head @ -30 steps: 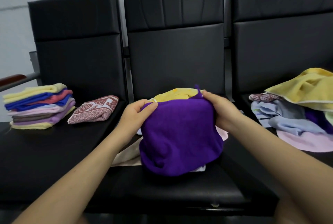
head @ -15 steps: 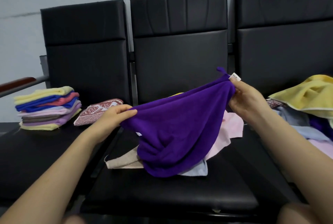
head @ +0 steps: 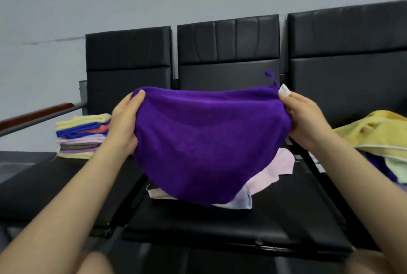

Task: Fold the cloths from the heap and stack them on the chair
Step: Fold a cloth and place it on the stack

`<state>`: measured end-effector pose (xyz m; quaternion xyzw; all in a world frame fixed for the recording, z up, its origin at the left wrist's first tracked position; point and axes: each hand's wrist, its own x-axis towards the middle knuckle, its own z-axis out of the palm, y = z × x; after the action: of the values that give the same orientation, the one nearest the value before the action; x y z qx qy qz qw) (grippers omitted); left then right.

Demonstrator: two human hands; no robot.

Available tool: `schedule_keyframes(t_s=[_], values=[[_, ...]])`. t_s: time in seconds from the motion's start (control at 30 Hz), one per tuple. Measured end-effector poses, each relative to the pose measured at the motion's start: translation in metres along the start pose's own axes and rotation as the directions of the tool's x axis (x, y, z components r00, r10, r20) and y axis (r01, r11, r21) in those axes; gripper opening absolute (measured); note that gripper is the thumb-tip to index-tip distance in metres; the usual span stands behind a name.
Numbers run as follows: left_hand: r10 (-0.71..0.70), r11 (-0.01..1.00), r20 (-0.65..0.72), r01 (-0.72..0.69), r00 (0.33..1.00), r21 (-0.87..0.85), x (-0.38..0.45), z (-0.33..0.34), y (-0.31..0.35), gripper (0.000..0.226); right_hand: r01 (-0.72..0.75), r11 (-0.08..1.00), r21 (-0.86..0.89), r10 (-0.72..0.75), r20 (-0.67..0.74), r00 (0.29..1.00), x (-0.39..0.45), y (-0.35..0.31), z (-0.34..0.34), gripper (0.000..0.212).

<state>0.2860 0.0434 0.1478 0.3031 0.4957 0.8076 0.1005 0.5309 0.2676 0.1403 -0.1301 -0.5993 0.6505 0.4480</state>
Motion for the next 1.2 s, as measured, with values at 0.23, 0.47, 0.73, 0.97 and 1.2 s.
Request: schedule_keyframes(t_s=[0.23, 0.47, 0.73, 0.97, 1.2], values=[[-0.057, 0.991, 0.096, 0.068, 0.994, -0.116, -0.023, 0.017, 0.047, 0.017, -0.077, 0.926, 0.369, 0.062, 0.053, 0.997, -0.021, -0.046, 0.006, 0.012], [-0.048, 0.9, 0.102, -0.001, 0.994, 0.437, 0.014, 0.005, -0.028, 0.01, -0.22, 0.971, 0.093, 0.232, -0.149, 0.961, 0.012, 0.015, -0.025, 0.014], [-0.1, 0.428, 0.192, -0.132, 0.976, 0.894, 0.061, -0.005, -0.149, 0.011, -0.417, 0.748, -0.516, 0.261, -0.349, 0.9, 0.055, 0.135, -0.078, 0.027], [-0.005, 0.404, 0.038, -0.033, 0.999, 0.914, 0.086, 0.004, -0.195, 0.02, -0.471, 0.719, -0.512, 0.239, -0.454, 0.858, 0.082, 0.168, -0.084, 0.025], [0.021, 0.282, -0.034, 0.026, 0.999, 0.959, 0.091, -0.008, -0.221, 0.032, -0.519, 0.687, -0.509, 0.196, -0.558, 0.806, 0.075, 0.173, -0.083, 0.075]])
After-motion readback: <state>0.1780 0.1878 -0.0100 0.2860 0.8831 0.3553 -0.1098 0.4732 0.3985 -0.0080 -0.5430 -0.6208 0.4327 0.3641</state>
